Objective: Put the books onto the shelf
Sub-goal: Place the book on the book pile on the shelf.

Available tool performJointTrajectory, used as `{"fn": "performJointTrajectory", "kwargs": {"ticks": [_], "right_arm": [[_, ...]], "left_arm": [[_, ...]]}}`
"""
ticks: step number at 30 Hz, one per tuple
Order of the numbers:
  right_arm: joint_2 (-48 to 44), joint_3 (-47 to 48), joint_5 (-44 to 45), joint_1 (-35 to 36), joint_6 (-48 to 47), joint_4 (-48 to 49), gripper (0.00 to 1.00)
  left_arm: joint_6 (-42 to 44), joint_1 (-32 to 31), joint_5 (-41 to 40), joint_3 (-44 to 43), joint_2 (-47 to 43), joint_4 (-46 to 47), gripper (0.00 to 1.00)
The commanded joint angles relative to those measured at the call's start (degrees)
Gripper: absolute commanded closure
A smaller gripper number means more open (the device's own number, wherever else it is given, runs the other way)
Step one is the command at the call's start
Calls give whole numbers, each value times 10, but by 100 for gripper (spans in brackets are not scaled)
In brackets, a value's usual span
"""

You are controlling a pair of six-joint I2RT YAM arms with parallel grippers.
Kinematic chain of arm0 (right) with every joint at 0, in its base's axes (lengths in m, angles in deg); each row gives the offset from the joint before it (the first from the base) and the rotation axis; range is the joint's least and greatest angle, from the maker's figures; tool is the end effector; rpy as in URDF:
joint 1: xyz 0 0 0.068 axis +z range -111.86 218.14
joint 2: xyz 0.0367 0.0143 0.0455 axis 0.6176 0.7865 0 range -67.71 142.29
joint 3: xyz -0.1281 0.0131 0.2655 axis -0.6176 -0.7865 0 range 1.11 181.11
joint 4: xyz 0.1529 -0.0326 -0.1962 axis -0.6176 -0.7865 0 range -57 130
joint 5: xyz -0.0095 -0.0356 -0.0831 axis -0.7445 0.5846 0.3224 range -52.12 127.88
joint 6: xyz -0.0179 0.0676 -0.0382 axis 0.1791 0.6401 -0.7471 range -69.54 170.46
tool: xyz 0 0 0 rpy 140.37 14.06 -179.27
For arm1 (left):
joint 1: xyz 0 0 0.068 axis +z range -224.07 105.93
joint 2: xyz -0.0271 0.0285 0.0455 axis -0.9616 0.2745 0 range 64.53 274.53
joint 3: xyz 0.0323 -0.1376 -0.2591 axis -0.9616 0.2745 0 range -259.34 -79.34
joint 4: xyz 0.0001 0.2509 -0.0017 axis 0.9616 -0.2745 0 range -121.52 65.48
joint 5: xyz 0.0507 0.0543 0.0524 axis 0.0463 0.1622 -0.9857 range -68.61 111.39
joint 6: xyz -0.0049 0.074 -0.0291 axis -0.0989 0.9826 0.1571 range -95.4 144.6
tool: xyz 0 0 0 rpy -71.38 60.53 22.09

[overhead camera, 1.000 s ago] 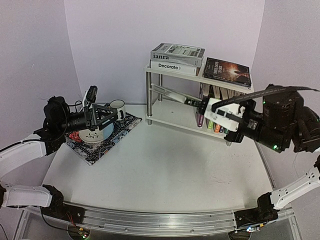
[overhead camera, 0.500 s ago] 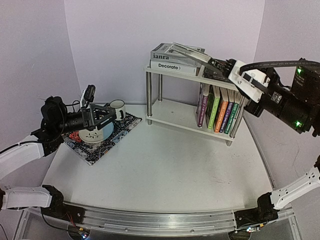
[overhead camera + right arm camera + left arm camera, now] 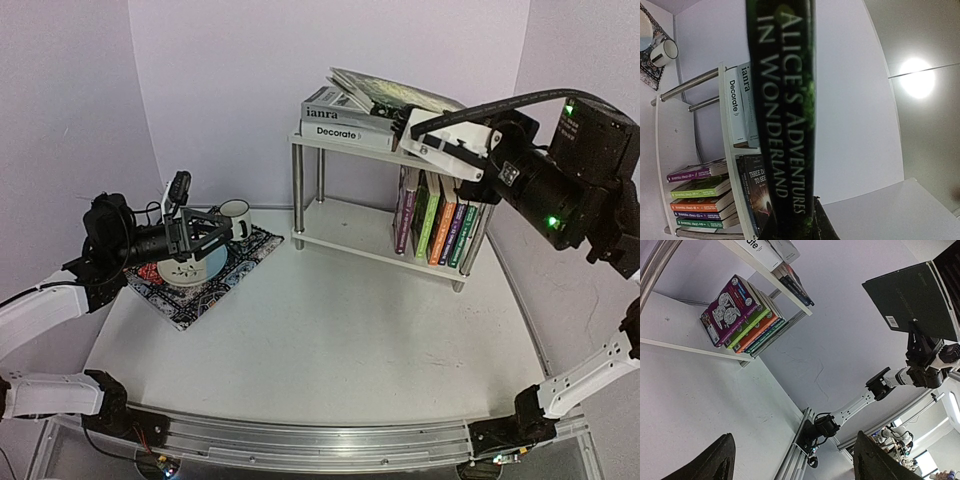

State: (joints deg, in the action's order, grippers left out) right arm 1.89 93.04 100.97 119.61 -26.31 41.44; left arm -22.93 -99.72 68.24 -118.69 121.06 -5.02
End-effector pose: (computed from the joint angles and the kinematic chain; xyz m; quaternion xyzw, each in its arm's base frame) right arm 0.0916 0.1981 0.5691 -0.3745 0.5182 -0.2563 0.7249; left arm 0.1799 -0.1419 0.3462 0.1609 0.6784 -0.6156 0.3673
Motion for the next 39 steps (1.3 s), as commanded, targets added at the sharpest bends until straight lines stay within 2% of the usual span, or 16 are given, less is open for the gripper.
{"fn": "performJointTrajectory", "kwargs": {"ticks": [1,7,13,22,30,39], "right_arm": [[4,44,23,-28,-51,99,100],[55,50,-12,-144,-57,101,100],[94,87,-61,-266,-31,105,100],[182,149,-93,-431,-53,97,100],[212,145,-113,-512,-26,37,100],[212,129,-171,-534,7,-53,100]], "left_arm": [[8,3,-5,-2,-5,11,18],[7,3,-4,0,-7,11,18],[6,2,-4,-2,-9,11,18],[3,3,5,-22,19,11,18],[7,3,9,-30,33,11,18],[8,3,9,-32,40,11,18]]}}
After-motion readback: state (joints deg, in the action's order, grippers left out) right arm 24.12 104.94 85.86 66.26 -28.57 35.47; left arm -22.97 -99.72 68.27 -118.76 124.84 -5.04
